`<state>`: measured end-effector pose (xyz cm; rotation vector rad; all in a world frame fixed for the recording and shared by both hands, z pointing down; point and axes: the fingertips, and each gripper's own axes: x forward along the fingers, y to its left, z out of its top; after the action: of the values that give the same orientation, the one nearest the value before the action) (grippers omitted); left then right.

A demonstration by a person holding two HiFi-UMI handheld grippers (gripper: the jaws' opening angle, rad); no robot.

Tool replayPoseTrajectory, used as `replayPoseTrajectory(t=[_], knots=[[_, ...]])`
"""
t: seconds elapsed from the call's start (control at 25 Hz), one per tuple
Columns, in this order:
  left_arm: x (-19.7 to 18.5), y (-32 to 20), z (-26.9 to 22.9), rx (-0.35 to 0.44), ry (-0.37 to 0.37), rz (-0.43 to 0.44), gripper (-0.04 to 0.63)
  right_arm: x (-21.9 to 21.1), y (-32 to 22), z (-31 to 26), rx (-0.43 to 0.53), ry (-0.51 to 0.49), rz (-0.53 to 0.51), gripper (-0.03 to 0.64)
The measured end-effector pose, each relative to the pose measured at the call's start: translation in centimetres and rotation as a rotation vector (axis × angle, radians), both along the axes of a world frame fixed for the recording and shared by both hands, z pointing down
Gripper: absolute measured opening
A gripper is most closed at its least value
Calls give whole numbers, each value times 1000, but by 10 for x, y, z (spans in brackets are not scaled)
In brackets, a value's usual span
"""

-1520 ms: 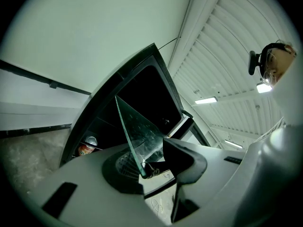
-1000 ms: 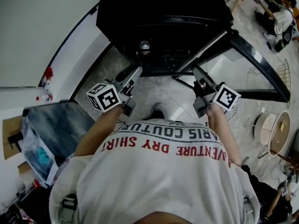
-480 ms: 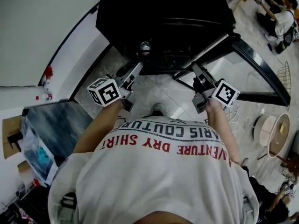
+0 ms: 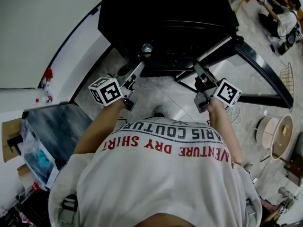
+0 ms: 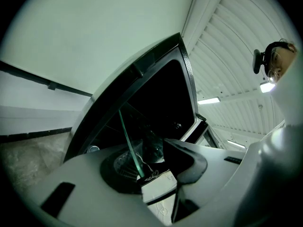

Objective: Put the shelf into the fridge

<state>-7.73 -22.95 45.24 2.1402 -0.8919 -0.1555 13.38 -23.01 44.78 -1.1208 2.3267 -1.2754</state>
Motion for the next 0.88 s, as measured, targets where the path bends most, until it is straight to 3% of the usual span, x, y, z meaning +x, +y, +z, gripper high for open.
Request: replayPoseTrajectory(t=[0.28, 0.52, 0.88], knots=[[-1, -3, 1, 38, -19, 15, 167, -1, -4, 0, 1, 4, 9, 92], [5, 0, 3, 61, -17, 51, 249, 3, -7, 4, -18, 1, 28, 91], [24, 22, 13, 96, -84, 157, 261, 4, -8, 5, -20, 0, 30, 92]])
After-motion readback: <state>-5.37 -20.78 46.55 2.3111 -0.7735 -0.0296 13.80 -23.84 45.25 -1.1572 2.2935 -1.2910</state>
